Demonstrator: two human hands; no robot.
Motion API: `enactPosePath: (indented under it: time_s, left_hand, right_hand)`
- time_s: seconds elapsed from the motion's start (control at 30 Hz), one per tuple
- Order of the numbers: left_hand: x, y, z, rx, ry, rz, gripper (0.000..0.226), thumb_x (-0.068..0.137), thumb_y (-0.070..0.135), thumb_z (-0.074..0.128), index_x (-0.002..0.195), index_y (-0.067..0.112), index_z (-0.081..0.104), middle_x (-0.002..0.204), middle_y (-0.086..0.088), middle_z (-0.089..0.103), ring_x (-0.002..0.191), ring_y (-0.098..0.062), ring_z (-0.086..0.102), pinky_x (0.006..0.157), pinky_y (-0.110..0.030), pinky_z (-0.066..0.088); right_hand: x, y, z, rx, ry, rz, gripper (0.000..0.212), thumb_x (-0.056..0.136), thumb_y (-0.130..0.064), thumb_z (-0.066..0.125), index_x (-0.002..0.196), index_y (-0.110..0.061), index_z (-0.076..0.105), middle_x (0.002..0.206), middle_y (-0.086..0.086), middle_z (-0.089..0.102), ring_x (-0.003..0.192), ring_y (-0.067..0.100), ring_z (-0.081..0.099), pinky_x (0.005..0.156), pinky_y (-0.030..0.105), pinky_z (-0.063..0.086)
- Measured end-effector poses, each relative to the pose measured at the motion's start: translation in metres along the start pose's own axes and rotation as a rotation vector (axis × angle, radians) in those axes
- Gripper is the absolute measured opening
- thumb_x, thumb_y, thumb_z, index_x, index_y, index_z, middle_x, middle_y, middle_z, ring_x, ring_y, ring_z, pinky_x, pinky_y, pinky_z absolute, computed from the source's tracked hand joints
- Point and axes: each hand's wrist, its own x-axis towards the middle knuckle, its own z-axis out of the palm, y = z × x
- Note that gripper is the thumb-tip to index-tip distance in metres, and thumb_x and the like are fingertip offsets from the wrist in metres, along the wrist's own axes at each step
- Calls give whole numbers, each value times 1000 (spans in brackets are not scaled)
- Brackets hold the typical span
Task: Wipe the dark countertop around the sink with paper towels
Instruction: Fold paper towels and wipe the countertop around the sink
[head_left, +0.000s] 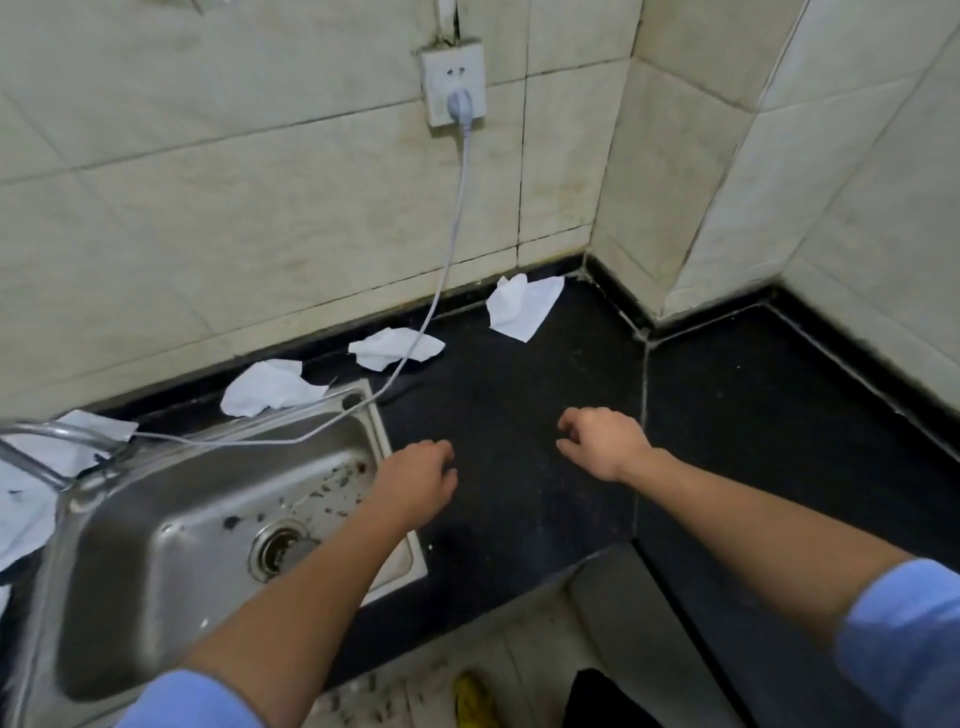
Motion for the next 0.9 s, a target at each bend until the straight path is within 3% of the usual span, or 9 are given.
enactPosePath:
  time_s: [0.2, 0.37, 0.53, 0.63, 0.7, 0.8, 0.9]
  left_hand:
    - [48, -13, 14, -61, -67, -42, 24, 91, 35, 49, 109, 22, 57, 105, -1, 61, 98, -24, 60, 81, -40, 51]
    - [76, -27, 21, -79, -76, -141, 22, 91, 33, 50, 107, 21, 58, 102, -1, 61, 91, -24, 62, 75, -36, 50]
    - [91, -40, 31, -89, -111, -224, 21, 91, 32, 50, 106, 19, 58, 100, -3, 60, 89, -25, 62, 75, -38, 52]
    - [95, -45, 38, -83, -129, -265, 22, 92, 34, 48, 107, 21, 57, 98, -3, 60, 89, -25, 61, 73, -36, 50]
    - [97, -45, 42, -72, -144, -278, 23, 93, 34, 47, 109, 21, 56, 101, -2, 59, 91, -24, 61, 73, -34, 48]
    - [99, -46, 47, -53, -159, -292, 27, 94, 35, 46, 116, 22, 55, 107, -1, 59, 95, -22, 60, 72, -31, 44]
    - [102, -46, 48, -47, -172, -283, 28, 94, 35, 46, 117, 22, 55, 105, -1, 59, 94, -22, 60, 72, -31, 46]
  right_hand:
    - [94, 14, -6, 52, -54, 55, 32, 90, -48, 54, 114, -27, 59, 111, 4, 66, 104, 29, 61, 84, 38, 50]
    - [208, 19, -9, 83, -49, 34, 38, 90, -41, 56, 120, -19, 57, 117, 9, 62, 105, 29, 59, 84, 37, 49]
    - [315, 27, 5, 322, 83, 140, 62, 92, -41, 54, 143, -13, 33, 135, 21, 40, 118, 43, 48, 93, 47, 44]
    - [356, 32, 15, 383, 29, 215, 80, 90, -50, 55, 152, -21, 13, 153, 20, 17, 132, 45, 30, 102, 53, 36]
    - [369, 36, 23, 291, -38, 186, 84, 88, -53, 57, 151, -29, 8, 157, 16, 8, 136, 44, 22, 104, 54, 32]
    - [380, 43, 37, 155, -13, 107, 66, 92, -45, 55, 147, -20, 29, 148, 20, 26, 131, 42, 30, 101, 49, 36]
    - [378, 42, 37, 340, -63, 72, 44, 94, -26, 55, 134, -10, 49, 131, 19, 51, 117, 37, 51, 97, 41, 43]
